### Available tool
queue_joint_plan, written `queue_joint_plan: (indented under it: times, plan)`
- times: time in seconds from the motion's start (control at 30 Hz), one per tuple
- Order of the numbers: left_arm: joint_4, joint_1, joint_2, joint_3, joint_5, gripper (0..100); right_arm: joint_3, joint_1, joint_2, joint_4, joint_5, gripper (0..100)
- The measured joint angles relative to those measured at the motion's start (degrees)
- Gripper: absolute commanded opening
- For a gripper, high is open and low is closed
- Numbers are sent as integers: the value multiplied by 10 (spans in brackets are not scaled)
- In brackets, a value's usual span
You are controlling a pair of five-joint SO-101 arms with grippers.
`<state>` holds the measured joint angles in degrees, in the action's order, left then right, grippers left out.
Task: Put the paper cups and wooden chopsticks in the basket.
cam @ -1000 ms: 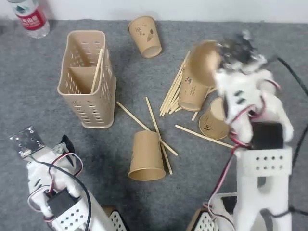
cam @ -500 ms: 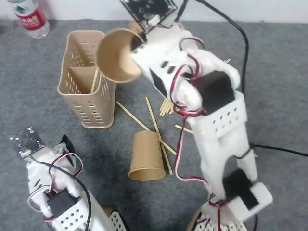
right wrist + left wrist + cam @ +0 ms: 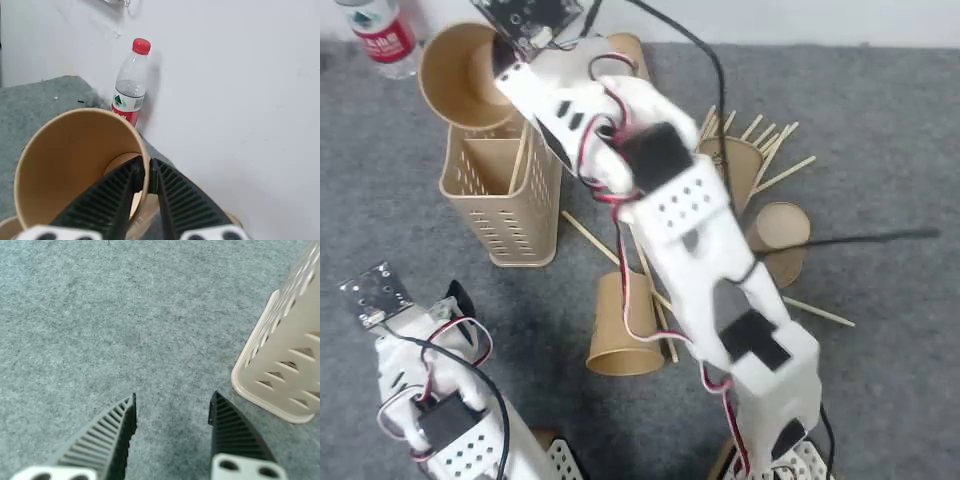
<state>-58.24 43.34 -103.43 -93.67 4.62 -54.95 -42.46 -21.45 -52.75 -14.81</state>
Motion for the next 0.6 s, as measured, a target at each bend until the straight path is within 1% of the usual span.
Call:
queue_joint_plan:
  times: [0.13, 0.2, 0.3, 0.33, 0.37, 0.47, 0.5, 0.6]
  plan:
    - [0, 0, 0, 0, 0, 224, 0, 2, -49, 37, 5, 9]
    - [0, -13, 0, -2, -1, 224, 0, 2, -75, 43, 19, 9]
    - [0, -30, 0, -7, -25, 224, 0, 10, -105, 56, 34, 13]
    - [0, -31, 0, -10, -29, 224, 0, 17, -109, 63, 38, 36]
    - [0, -31, 0, -10, -31, 224, 0, 25, -112, 68, 40, 82]
    - [0, -32, 0, -10, -33, 224, 0, 40, -112, 71, 43, 281]
    - [0, -32, 0, -10, -33, 224, 0, 42, -112, 71, 43, 313]
    - [0, -33, 0, -10, -33, 224, 0, 43, -112, 56, 43, 275]
